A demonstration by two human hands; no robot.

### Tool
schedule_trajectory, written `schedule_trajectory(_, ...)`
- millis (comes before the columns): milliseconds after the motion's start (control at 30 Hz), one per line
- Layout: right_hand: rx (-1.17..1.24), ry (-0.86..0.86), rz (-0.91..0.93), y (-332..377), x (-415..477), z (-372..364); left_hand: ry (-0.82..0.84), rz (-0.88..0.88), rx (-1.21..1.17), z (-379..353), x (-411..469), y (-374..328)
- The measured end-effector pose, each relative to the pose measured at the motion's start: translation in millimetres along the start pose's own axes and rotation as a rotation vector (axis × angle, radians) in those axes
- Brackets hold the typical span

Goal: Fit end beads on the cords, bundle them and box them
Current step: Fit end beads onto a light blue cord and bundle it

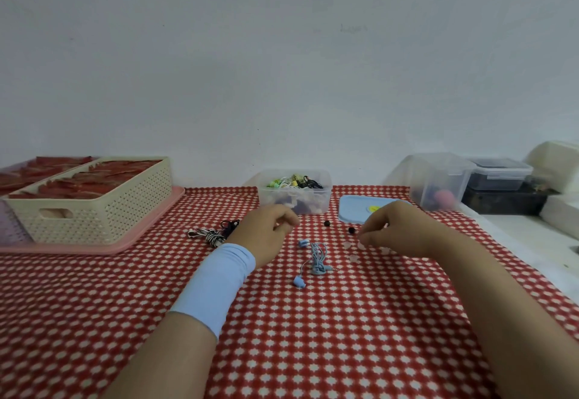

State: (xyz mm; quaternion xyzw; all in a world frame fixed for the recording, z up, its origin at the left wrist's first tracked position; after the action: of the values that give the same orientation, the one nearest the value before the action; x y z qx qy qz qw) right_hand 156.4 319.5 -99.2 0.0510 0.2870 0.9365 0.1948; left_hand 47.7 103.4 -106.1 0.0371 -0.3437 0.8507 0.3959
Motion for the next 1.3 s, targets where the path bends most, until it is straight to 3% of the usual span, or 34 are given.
schedule_trajectory(167, 0.214, -0.027, 0.131, 26, -2, -14, 0.423, 0.047, -0.117, -2, -18, -14)
schedule_trajectory(233, 0.279, -0.018, 0.148, 30, -4, -19, 0.592, 0.054, -0.066, -8, -23, -16)
schedule_trajectory(300, 0.348, -0.01, 0.141, 31, -4, -21, 0.648, 0.013, 0.021, -10, -23, -15)
schedule_trajectory(367, 0.414, 0.01, 0.132, 31, -5, -23, 0.597, -0.005, 0.014, -7, -21, -12)
schedule_trajectory(467, 0.498, 0.033, 0.119, 33, -7, -26, 0.326, -0.004, -0.125, -1, -14, -6)
schedule_trajectory(600, 0.71, 0.07, 0.104, 38, -8, -30, 0.079, 0.089, -0.508, -12, -11, -2)
schedule_trajectory(733, 0.816, 0.111, 0.099, 40, -8, -35, 0.048, 0.151, -0.719, -32, -11, -10)
schedule_trajectory(1033, 0.805, 0.13, 0.086, 38, -4, -41, -0.033, 0.224, -1.021, -38, -10, -10)
schedule_trajectory(1300, 0.855, 0.161, 0.086, 39, -6, -41, 0.015, 0.219, -1.042, -40, -10, -9)
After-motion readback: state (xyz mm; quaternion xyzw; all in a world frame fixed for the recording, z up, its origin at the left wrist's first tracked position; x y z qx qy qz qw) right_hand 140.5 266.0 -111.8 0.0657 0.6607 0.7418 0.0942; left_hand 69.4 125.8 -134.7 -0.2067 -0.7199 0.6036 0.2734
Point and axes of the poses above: each hand's wrist, its own x-axis towards the middle knuckle, its own z-axis out of the back of the hand, y = z × x, the point moved 5 cm from there along x, towards the middle knuckle, and after that the axes turned 6 degrees about -z, right-handed, at the moved point
